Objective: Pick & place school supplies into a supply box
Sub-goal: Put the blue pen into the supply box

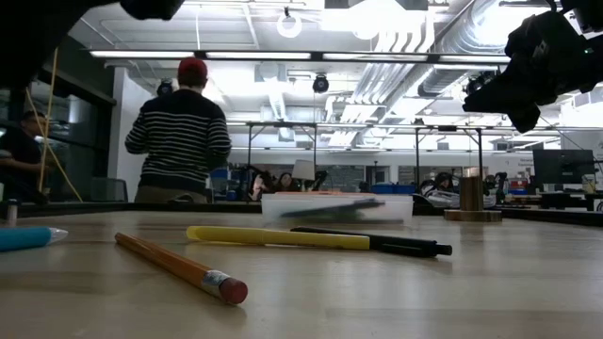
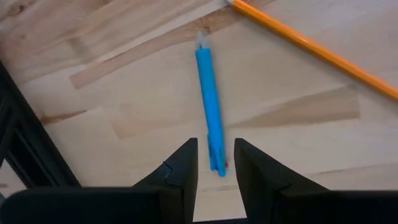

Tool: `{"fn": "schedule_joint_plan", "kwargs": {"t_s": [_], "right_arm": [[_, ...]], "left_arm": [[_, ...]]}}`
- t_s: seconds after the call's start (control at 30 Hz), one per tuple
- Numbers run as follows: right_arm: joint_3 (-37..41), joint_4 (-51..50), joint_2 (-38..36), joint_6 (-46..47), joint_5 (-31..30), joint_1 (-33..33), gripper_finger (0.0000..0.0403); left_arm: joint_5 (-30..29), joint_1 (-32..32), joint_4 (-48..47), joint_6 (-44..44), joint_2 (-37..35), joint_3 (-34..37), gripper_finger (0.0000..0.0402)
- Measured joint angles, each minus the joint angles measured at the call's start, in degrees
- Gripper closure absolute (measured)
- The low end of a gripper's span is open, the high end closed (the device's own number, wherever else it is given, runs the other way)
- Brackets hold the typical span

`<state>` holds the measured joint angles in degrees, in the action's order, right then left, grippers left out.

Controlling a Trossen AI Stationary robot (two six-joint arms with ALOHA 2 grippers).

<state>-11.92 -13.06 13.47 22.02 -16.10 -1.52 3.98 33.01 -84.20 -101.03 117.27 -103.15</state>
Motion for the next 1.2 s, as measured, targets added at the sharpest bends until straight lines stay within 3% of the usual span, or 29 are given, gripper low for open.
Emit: {"fn": "schedule_joint_plan", "kwargs": {"t_s": [0.83,1.2], "right_arm": [[0.0,0.49,-0.02,3.65,0.15,0.0,0.037],[0.0,1.01,-0.02,3.69,3.04,0.0,0.0371]], "left_arm": [[4.05,0.0,19.31,0.74,0.0,18.1,0.0268],[4.49,-0.09,25.63,1.77,-0.42,23.29,0.0268]]}}
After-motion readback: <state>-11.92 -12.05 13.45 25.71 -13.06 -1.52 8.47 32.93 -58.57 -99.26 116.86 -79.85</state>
